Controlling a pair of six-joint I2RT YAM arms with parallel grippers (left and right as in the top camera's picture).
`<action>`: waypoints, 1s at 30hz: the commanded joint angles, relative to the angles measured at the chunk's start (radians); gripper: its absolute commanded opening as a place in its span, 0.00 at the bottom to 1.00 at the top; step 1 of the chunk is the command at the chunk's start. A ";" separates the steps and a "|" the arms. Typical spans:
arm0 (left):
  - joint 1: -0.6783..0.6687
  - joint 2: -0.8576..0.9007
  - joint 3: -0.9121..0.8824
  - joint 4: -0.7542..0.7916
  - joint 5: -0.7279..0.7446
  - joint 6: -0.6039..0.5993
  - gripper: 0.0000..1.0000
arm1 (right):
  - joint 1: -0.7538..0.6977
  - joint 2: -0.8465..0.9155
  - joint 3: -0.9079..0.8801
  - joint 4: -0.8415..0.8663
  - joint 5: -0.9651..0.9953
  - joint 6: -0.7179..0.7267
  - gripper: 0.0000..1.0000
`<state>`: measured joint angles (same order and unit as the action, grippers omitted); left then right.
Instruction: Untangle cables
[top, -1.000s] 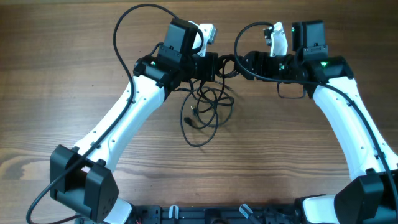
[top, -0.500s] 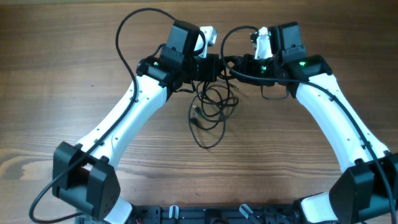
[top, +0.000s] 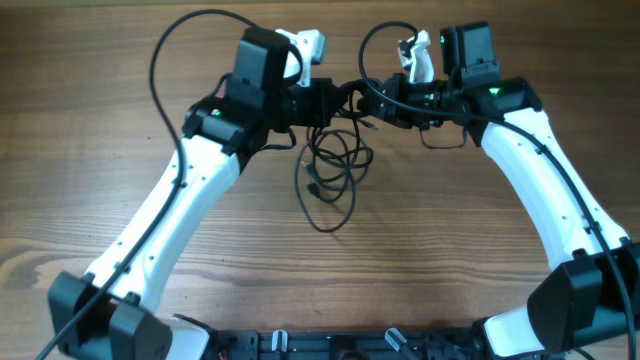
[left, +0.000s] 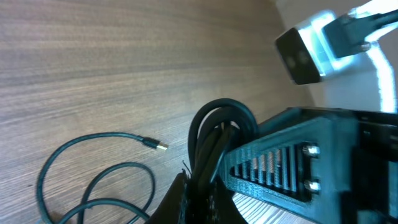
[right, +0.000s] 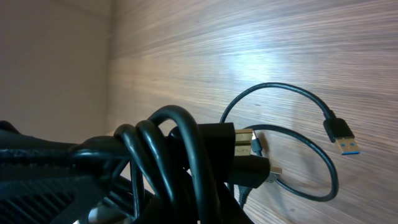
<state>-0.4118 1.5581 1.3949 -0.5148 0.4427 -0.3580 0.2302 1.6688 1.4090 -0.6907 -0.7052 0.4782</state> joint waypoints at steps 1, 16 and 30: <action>0.119 -0.249 0.053 0.043 -0.035 -0.018 0.04 | -0.088 0.108 -0.076 -0.029 0.355 0.022 0.04; 0.081 0.036 0.049 -0.040 0.049 0.067 0.09 | -0.088 0.108 -0.076 -0.018 -0.235 -0.362 0.04; 0.018 0.266 0.049 0.043 0.227 0.294 0.34 | -0.088 0.108 -0.076 -0.058 -0.266 -0.426 0.04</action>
<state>-0.3573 1.8198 1.4479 -0.4706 0.6575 -0.1406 0.1406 1.7962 1.3178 -0.7479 -0.9203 0.0765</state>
